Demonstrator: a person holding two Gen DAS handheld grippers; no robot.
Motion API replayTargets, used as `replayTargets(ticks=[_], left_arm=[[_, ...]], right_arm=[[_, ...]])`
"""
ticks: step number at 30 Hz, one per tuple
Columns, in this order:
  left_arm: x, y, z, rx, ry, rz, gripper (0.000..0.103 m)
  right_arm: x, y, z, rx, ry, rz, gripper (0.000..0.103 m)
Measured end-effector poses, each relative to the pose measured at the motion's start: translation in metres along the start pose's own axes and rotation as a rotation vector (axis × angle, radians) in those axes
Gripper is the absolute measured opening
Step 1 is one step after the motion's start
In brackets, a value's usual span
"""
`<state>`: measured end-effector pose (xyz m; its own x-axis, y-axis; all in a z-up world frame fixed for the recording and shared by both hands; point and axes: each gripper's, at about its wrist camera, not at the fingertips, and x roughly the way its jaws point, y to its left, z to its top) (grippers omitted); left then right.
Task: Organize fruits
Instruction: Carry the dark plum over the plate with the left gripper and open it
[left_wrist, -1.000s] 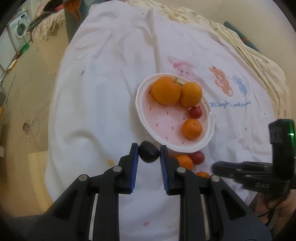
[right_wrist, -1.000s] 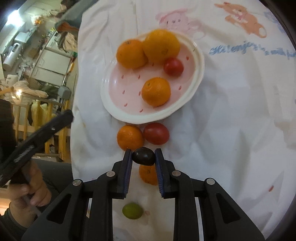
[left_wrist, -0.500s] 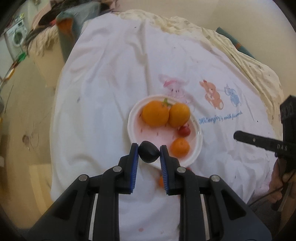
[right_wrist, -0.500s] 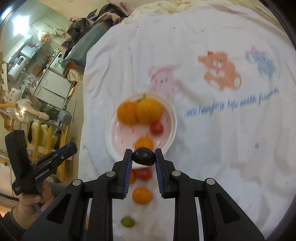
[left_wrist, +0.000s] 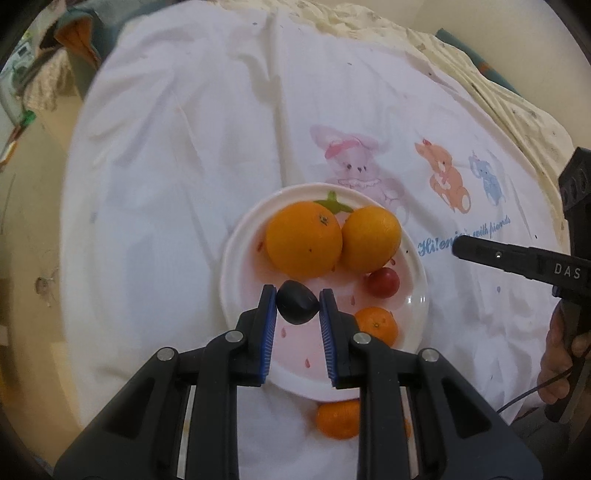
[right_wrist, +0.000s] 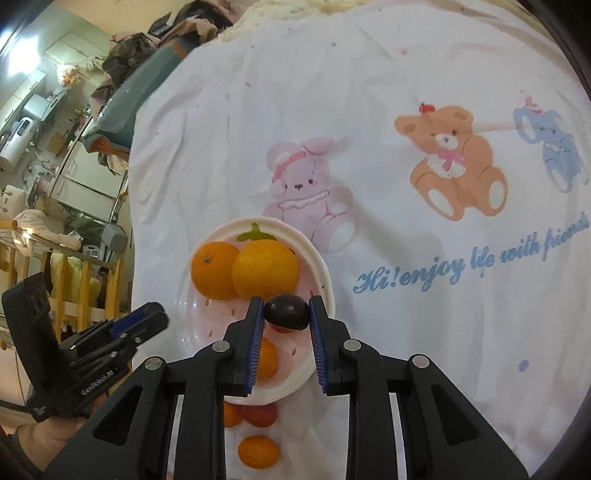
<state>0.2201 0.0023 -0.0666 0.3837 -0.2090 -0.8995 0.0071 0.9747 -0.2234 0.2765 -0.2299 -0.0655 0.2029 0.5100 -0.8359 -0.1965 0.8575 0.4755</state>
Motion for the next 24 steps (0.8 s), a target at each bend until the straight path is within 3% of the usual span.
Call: replayTargets(ticks=[12, 24], left_arm=[[0.025, -0.002, -0.006, -0.004, 0.032, -0.029, 0.02], [0.036, -0.001, -0.008, -0.007, 0.056, -0.006, 0.02]], right_arm=[[0.038, -0.007, -0.001, 0.011, 0.061, -0.024, 0.026], [0.049, -0.014, -0.001, 0.028, 0.078, 0.025, 0.027]])
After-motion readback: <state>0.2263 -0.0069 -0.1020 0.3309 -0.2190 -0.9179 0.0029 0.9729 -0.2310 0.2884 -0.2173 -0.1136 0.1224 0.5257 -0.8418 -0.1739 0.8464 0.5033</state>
